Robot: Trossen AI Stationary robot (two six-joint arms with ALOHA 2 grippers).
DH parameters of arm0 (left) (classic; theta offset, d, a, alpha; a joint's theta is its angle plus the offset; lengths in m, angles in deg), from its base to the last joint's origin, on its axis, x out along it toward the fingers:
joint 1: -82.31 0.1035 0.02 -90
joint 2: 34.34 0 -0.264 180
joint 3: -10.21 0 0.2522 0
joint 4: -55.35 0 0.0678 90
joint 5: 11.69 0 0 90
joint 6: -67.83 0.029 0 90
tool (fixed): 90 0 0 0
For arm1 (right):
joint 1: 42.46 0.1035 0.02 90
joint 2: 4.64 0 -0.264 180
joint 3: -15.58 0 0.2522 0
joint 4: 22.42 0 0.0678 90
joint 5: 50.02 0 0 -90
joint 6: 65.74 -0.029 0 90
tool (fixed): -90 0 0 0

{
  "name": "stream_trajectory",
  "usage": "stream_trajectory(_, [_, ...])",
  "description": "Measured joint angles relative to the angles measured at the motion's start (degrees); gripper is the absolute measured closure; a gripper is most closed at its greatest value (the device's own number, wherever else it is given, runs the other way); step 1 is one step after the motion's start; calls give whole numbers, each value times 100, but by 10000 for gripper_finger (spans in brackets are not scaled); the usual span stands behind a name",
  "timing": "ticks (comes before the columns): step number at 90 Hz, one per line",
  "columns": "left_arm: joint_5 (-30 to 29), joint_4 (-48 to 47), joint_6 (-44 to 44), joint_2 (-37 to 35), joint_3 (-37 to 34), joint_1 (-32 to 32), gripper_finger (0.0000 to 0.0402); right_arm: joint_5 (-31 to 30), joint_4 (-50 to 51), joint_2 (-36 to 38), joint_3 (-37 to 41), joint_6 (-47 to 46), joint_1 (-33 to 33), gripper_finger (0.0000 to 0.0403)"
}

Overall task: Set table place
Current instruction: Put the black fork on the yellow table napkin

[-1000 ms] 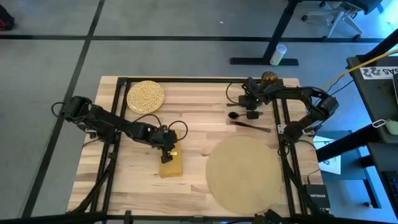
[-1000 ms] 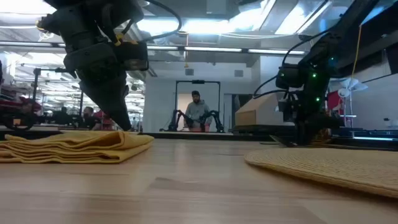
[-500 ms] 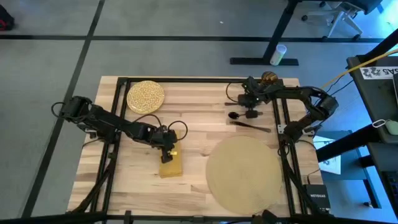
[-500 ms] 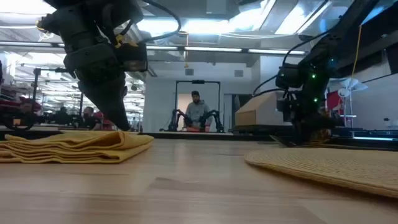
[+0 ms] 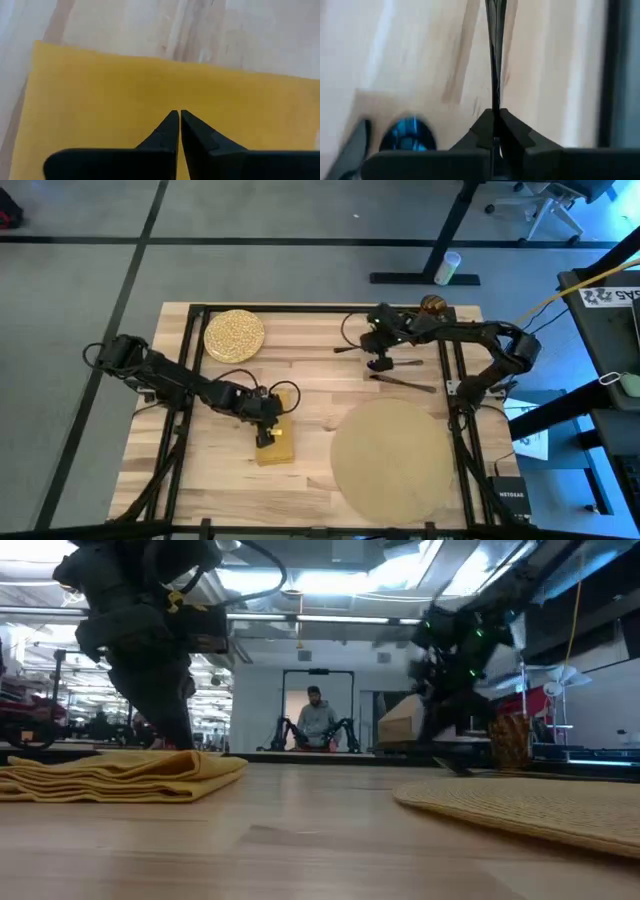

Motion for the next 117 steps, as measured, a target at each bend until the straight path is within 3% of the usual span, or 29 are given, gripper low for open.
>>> stream_trajectory(21, [-155, 6, -42, -17, 0, -259, 402, 166, 200, 5, -814, 296, 844, 403])
stream_trajectory(59, [-580, 7, -76, -1042, 0, -610, 402, 319, 230, -434, -867, 998, 2006, 403])
stream_trajectory(85, [-581, -66, 22, -1583, 0, -682, 402, 319, -38, -1230, -1044, 1761, 2378, 403])
stream_trajectory(117, [-578, -136, -77, -1639, -2, -680, 402, 588, 229, -2198, -1972, 2756, 2424, 403])
